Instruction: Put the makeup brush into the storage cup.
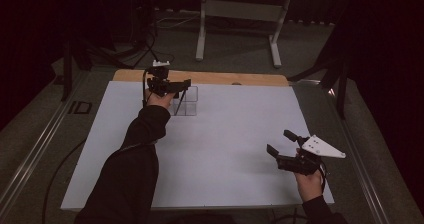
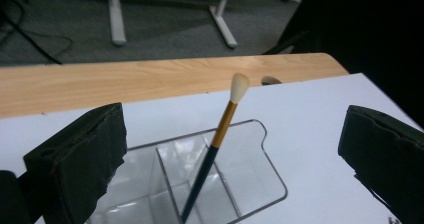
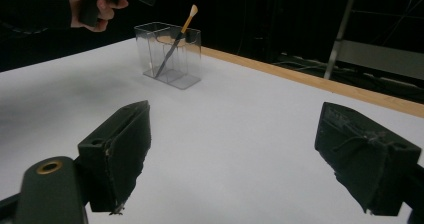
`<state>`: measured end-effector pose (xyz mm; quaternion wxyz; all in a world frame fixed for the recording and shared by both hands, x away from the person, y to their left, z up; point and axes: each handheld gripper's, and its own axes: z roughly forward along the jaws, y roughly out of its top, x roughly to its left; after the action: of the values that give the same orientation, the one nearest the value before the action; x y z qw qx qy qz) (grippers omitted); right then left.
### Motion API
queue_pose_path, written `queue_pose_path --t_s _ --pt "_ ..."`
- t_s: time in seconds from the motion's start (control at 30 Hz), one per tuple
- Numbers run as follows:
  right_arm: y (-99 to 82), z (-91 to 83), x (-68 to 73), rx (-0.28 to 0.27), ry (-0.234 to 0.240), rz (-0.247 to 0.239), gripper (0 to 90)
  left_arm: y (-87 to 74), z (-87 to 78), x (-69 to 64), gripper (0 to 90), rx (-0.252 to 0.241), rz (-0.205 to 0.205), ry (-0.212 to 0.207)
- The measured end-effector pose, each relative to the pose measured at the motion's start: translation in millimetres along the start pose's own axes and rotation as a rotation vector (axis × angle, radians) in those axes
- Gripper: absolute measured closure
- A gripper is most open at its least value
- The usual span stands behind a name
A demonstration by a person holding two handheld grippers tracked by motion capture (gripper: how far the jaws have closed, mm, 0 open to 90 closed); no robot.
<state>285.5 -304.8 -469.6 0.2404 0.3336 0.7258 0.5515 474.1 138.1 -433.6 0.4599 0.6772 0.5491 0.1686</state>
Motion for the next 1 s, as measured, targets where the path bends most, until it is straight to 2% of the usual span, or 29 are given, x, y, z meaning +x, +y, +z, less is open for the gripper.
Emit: queue_pose_path --t_s 0.03,0.07,0.13,0.17,0.27,0.37,0.43,0.47,0.6,0.67,0.7,0.77,1.0 --pt "0.0 0.0 0.1 0.000 0.000 0.000 14.4 0.4 -1.4 0.3 0.0 0.002 0.000 0.009" --pt "0.1 0.2 0.4 0.002 0.000 -0.002 14.4 0.8 -2.9 1.0 0.0 0.004 0.000 -0.014" --pt "0.1 0.3 0.6 0.002 0.000 -0.003 14.4 1.3 -5.6 0.3 0.0 0.007 0.023 0.006" --pt "0.2 0.4 0.9 0.002 0.000 -0.003 14.4 1.6 -8.8 1.0 0.0 0.008 0.026 -0.034" --pt "0.2 0.6 0.9 0.001 0.000 -0.003 14.4 2.2 -11.3 0.2 0.0 0.028 0.047 -0.053" --pt "0.1 0.8 0.6 0.002 0.001 0.000 14.4 3.4 -16.0 -1.1 0.0 0.028 0.053 -0.041" --pt "0.2 0.7 0.8 0.001 -0.001 -0.001 14.4 4.4 -18.0 -0.9 0.0 0.036 0.048 -0.056" --pt "0.3 0.6 0.8 0.001 -0.001 -0.002 14.4 4.2 -19.2 -1.5 0.0 0.032 0.054 -0.041" --pt "-0.3 1.2 0.6 0.005 0.000 0.000 14.4 4.4 -22.6 -3.9 0.0 0.045 0.067 -0.065" --pt "-0.3 1.7 0.9 0.006 0.002 -0.003 14.4 4.4 -25.4 -5.6 0.0 0.043 0.083 -0.053" --pt "-0.2 1.8 1.1 0.006 0.002 -0.004 14.4 4.5 -26.6 -5.6 0.0 0.041 0.082 -0.064" --pt "-0.1 1.6 1.2 0.006 0.003 -0.002 14.4 4.1 -29.2 -6.6 0.0 0.029 0.098 -0.059" --pt "0.1 1.2 1.3 0.005 0.002 -0.003 14.4 3.3 -37.2 -6.0 0.0 0.013 0.123 -0.101"
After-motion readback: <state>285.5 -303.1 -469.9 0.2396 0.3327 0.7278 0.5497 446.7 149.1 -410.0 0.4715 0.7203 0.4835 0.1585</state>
